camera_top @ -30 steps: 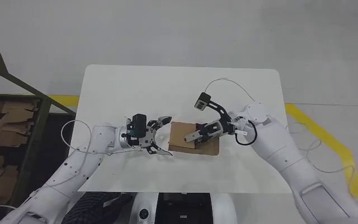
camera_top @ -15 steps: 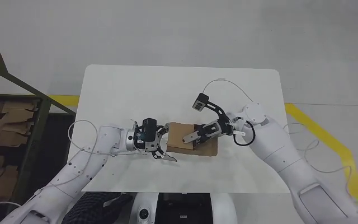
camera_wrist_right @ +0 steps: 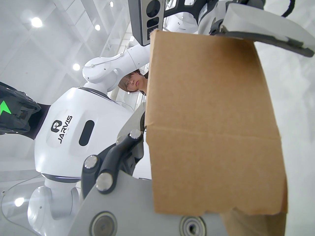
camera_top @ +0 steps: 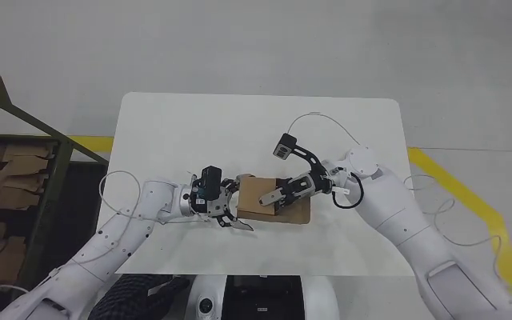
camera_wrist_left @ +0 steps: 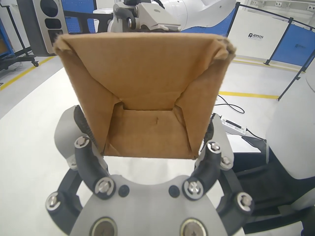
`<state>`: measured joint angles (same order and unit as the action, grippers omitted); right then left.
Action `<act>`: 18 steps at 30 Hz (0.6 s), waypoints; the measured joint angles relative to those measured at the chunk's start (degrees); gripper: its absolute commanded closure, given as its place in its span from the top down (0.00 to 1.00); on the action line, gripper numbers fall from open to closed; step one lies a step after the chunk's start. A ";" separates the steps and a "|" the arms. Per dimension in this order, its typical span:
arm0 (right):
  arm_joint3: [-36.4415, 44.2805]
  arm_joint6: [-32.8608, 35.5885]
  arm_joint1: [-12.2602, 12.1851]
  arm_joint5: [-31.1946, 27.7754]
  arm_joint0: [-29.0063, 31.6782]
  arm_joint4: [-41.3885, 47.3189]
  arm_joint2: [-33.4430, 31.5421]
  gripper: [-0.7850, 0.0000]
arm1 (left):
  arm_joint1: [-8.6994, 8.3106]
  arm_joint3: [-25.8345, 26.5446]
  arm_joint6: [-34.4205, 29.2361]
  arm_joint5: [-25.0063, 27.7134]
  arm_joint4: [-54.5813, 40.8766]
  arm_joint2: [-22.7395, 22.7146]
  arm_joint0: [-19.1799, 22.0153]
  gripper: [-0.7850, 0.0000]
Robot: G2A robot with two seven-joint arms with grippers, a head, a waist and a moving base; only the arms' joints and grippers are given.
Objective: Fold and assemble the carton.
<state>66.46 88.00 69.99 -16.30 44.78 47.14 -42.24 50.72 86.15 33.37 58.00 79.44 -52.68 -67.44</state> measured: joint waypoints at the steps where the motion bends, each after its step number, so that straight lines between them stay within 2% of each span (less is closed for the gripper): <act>1: 0.03 0.00 -0.01 0.00 0.02 0.08 0.02 0.00 | -0.07 0.01 0.00 0.00 -0.22 0.17 0.08 1.00; 3: 0.07 0.00 -0.03 0.00 0.05 0.16 0.06 0.00 | -0.23 0.02 0.16 0.00 -0.69 0.52 0.24 1.00; 4: 0.07 0.00 -0.04 0.00 0.08 0.20 0.08 0.00 | -0.29 0.03 0.26 0.00 -0.87 0.66 0.31 0.89; 5: 0.07 0.00 -0.05 0.00 0.10 0.27 0.12 0.00 | -0.37 0.05 0.38 0.00 -1.08 0.84 0.40 0.84; 7: 0.09 0.00 -0.07 0.00 0.10 0.32 0.15 0.00 | -0.49 0.06 0.53 0.00 -1.42 1.08 0.54 0.81; 13: 0.23 0.00 -0.10 0.00 0.17 0.26 0.14 0.00 | -0.75 -0.03 0.80 0.00 -2.30 1.51 0.99 0.81; 18: 0.22 0.00 -0.05 0.00 0.28 0.25 0.07 0.00 | -0.85 -0.34 0.88 0.00 -2.93 1.80 1.16 0.77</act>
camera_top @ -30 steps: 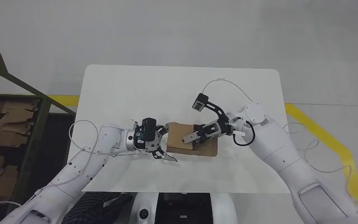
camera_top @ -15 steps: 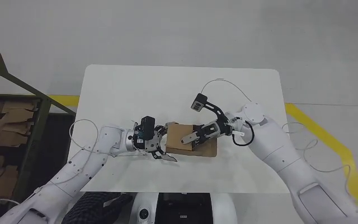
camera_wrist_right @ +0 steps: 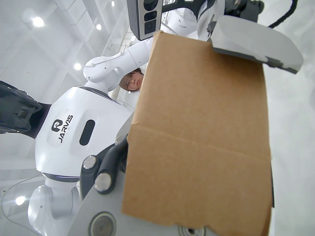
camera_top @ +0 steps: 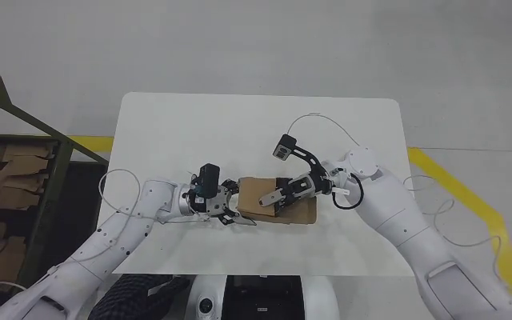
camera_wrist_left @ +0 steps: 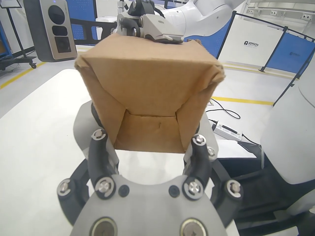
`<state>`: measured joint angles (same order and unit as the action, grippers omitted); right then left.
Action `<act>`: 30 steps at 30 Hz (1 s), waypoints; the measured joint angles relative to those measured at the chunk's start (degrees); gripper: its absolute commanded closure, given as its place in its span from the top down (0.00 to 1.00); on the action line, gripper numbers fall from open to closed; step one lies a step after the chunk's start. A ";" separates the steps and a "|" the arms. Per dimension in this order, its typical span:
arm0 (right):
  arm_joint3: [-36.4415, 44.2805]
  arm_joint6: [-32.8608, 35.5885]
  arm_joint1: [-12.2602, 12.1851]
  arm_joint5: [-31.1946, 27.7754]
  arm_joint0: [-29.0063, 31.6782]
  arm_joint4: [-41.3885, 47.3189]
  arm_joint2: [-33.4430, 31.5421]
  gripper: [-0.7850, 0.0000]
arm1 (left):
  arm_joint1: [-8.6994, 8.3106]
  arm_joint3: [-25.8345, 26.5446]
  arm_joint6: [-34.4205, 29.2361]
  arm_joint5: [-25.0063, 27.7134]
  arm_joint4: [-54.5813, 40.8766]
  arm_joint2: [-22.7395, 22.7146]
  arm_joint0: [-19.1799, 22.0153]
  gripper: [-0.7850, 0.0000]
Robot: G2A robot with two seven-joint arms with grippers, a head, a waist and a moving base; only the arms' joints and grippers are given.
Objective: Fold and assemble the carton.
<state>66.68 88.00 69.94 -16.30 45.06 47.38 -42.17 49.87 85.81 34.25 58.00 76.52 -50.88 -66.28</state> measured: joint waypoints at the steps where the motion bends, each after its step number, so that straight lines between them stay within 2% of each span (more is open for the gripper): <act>1: -0.01 0.00 0.01 0.00 0.02 0.05 -0.02 0.00 | -0.01 -0.05 -0.01 0.00 -0.14 0.06 0.02 0.77; 6: -0.12 0.00 0.06 0.00 0.17 0.21 -0.25 0.00 | -0.09 -0.21 0.03 0.00 -0.87 0.38 0.19 0.74; 8: -0.16 0.00 0.07 0.00 0.27 0.29 -0.43 0.00 | -0.13 -0.25 0.03 0.00 -1.09 0.48 0.24 0.67; 15: -0.21 0.00 0.04 0.00 0.56 0.35 -1.20 0.00 | -0.28 -0.39 -0.04 0.00 -2.08 0.96 0.43 0.65; 18: -0.21 0.00 -0.01 0.00 0.70 0.39 -1.44 0.12 | -0.33 -0.50 -0.04 0.00 -2.44 1.15 0.49 0.67; 20: -0.20 0.00 -0.06 0.00 0.78 0.53 -1.55 0.24 | -0.37 -0.55 -0.07 0.00 -2.57 1.25 0.55 0.66; 26: -0.11 0.00 -0.28 0.00 0.89 0.75 -1.87 0.29 | -0.45 -0.95 0.51 0.00 -2.88 1.26 0.60 0.58; 30: -0.01 0.00 -0.45 0.00 0.96 0.78 -2.08 0.29 | -0.51 -1.18 1.11 0.00 -2.73 1.14 0.54 0.58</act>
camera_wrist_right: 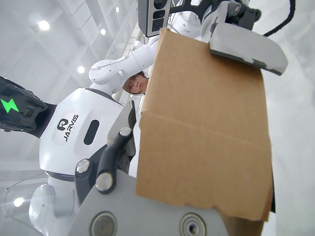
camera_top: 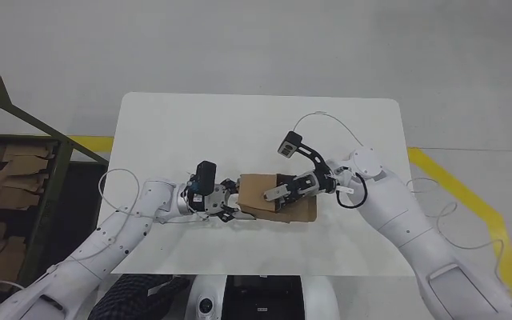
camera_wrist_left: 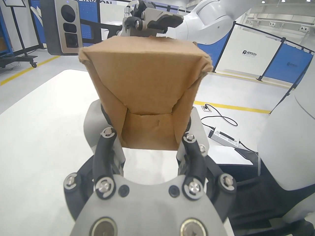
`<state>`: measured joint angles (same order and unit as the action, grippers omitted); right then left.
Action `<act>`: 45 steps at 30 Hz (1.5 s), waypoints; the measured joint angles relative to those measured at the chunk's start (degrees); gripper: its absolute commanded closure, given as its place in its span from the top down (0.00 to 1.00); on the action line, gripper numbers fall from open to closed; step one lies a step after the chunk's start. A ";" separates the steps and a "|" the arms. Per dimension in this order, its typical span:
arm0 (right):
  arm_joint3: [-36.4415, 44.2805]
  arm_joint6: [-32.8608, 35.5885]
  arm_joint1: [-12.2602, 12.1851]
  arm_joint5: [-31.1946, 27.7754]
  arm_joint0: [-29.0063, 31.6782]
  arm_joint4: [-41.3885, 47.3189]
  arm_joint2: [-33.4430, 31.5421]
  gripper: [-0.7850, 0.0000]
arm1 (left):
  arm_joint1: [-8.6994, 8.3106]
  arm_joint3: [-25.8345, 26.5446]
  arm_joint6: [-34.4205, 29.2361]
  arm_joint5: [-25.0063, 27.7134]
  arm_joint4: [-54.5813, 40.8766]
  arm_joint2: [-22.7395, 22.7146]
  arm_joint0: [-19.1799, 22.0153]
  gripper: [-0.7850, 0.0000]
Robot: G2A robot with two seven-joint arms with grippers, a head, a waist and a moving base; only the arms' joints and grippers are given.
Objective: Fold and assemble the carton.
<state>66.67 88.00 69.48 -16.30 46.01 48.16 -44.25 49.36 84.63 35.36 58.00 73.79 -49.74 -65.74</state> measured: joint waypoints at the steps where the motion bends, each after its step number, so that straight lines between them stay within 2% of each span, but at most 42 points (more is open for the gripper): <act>1: 0.00 0.00 -0.04 0.00 0.01 0.00 -0.05 0.29 | -0.02 -0.05 0.18 0.00 0.07 -0.05 -0.03 0.58; 8: -0.30 0.00 -0.93 0.00 0.46 -1.17 -2.31 0.29 | -0.23 -0.60 2.10 0.00 0.70 -1.15 -0.51 0.57; 11: 0.30 -0.09 -1.72 -0.08 1.28 -2.26 -4.55 0.29 | -0.31 -0.95 2.78 0.00 0.91 -1.58 -0.73 0.62; 14: 1.50 -0.73 -2.57 -0.72 2.51 -3.91 -6.84 0.19 | -0.36 -1.09 3.39 0.00 1.23 -1.80 -0.89 0.64; 16: 2.21 -1.28 -3.02 -1.27 3.34 -4.95 -7.99 0.00 | -0.36 -1.16 3.66 0.00 1.43 -1.87 -0.96 0.64; 28: 7.38 -3.39 -4.35 -3.25 6.66 -10.60 -10.41 0.00 | -0.02 -1.31 4.06 0.00 2.52 -2.23 -1.07 0.62; 38: 12.71 -10.74 -4.63 -1.53 8.49 -16.65 -10.84 0.00 | 0.39 -0.73 3.38 0.00 2.71 -2.29 -1.19 0.63; 45: 13.94 -14.00 -4.37 -1.46 9.14 -16.74 -10.54 0.00 | 0.55 -0.47 3.29 0.00 2.55 -2.06 -1.23 0.64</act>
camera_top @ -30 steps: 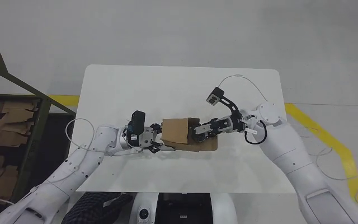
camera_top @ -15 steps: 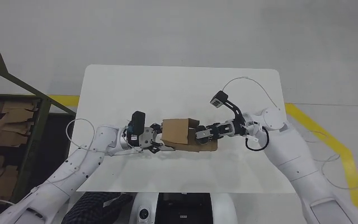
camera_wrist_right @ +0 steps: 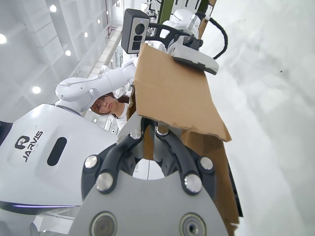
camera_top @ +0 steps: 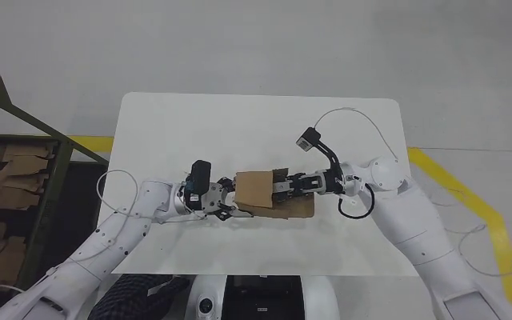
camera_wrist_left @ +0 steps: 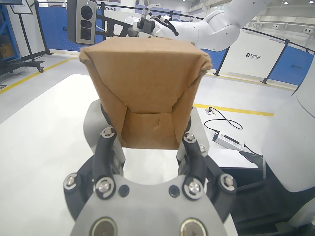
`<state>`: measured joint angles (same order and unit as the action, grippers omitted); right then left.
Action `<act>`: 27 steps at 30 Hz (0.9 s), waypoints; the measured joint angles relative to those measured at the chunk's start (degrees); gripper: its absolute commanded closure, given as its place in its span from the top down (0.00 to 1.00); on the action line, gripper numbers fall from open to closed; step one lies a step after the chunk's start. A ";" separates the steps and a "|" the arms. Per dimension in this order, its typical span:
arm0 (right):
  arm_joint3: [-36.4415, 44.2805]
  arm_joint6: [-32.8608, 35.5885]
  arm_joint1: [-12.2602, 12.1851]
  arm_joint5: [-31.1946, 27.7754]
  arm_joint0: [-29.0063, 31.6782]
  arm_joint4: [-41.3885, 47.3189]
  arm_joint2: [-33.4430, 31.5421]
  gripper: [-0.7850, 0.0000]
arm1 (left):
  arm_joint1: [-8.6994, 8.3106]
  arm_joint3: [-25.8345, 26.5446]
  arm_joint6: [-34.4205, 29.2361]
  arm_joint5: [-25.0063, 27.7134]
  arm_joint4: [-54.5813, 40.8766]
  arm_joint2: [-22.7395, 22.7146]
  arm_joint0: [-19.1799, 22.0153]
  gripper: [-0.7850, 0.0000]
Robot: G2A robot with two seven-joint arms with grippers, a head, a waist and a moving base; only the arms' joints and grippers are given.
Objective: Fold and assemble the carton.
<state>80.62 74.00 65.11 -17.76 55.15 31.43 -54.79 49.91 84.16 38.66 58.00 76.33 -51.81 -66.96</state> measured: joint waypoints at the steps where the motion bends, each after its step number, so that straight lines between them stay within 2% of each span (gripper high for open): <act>1: 0.03 -0.26 0.06 -0.01 0.04 0.06 0.15 0.00 | 0.01 -0.02 -0.04 0.00 -0.08 0.05 0.03 0.64; 11: 2.01 -6.23 0.75 1.87 0.88 -4.77 2.86 0.00 | 0.25 -0.17 -0.53 0.00 -0.59 0.57 0.12 0.63; 27: -0.82 -5.15 2.59 1.15 -1.26 -2.01 6.94 0.00 | 0.43 0.35 -0.81 0.00 -0.67 0.48 0.07 0.62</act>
<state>79.79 68.85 67.71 -16.61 53.90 29.42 -47.85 50.34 84.51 37.85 58.00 75.66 -51.32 -66.89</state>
